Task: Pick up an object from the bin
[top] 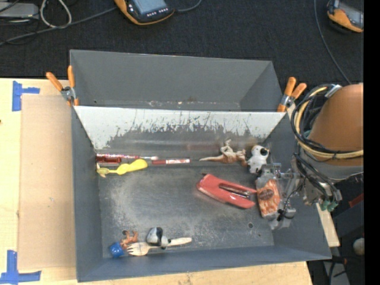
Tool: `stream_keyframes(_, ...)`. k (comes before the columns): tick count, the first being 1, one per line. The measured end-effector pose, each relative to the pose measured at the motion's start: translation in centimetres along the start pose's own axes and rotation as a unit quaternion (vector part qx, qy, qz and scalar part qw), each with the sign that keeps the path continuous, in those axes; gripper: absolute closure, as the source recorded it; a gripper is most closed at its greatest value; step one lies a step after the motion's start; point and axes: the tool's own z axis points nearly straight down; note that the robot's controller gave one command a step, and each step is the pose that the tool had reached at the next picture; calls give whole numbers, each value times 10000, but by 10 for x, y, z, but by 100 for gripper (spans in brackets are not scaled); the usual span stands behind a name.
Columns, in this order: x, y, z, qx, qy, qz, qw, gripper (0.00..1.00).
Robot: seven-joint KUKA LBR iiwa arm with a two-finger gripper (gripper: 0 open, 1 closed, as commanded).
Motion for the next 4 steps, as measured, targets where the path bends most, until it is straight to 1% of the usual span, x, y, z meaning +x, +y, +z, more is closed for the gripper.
stream_keyframes(1, -1, 0, -4, 7, -38, -20, 10000, 0)
stream_keyframes(2, -39, 6, 60, 7, -67, 271, 9996, 0)
stream_keyframes(3, -77, 14, 92, 0, -78, 1276, 9918, 0)
stream_keyframes(4, -85, 42, 153, -1, -75, 1009, 9949, 0)
